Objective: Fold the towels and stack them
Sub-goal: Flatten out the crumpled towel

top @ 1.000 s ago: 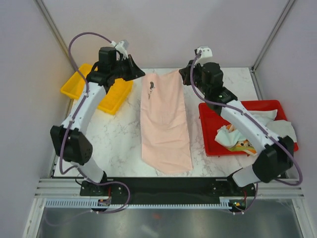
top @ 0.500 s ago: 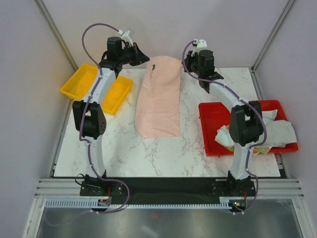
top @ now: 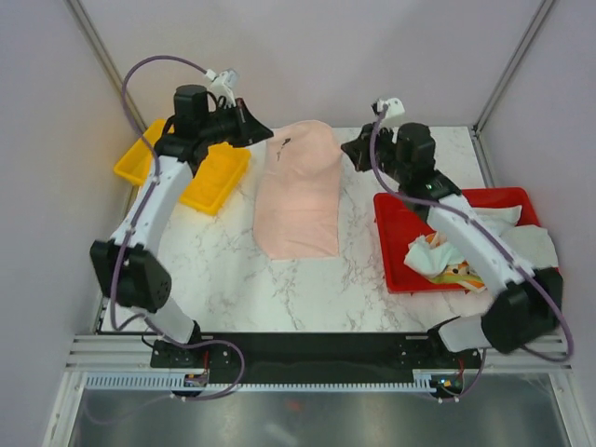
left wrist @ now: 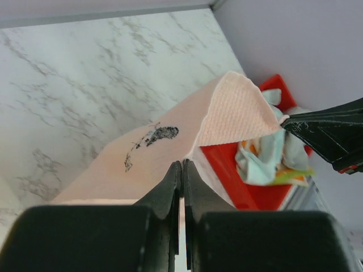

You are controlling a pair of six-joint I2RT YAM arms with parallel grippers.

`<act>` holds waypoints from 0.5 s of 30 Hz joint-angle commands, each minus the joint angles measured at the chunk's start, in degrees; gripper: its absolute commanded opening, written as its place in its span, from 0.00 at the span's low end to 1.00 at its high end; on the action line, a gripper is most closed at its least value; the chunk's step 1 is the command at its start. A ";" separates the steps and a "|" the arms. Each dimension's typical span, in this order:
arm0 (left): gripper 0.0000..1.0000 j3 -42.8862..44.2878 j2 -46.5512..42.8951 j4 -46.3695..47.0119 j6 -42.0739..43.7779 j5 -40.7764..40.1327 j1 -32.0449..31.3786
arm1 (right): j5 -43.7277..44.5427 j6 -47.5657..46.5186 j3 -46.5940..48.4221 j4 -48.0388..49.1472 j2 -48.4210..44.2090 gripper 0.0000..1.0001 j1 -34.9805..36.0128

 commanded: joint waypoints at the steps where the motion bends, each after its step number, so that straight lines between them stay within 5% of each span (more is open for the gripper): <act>1: 0.02 -7.79 -16.98 -2.29 2.75 6.72 -1.74 | -2.69 -0.52 -7.61 -1.34 -21.51 0.00 6.29; 6: 0.02 -16.85 -39.55 -4.49 2.13 14.30 -3.23 | -7.14 5.95 -12.72 -7.59 -41.48 0.00 10.44; 10: 0.02 -16.43 -45.48 -4.49 2.13 14.30 -3.32 | -9.71 12.20 -13.43 -5.92 -49.33 0.00 10.53; 11: 0.02 -15.56 -46.01 -5.79 -5.96 18.30 -3.41 | -9.63 13.36 -13.43 -4.35 -50.22 0.00 10.53; 15: 0.02 -11.16 -45.67 -6.25 -8.68 15.71 -3.41 | -7.70 14.25 -10.89 -3.10 -49.62 0.00 10.53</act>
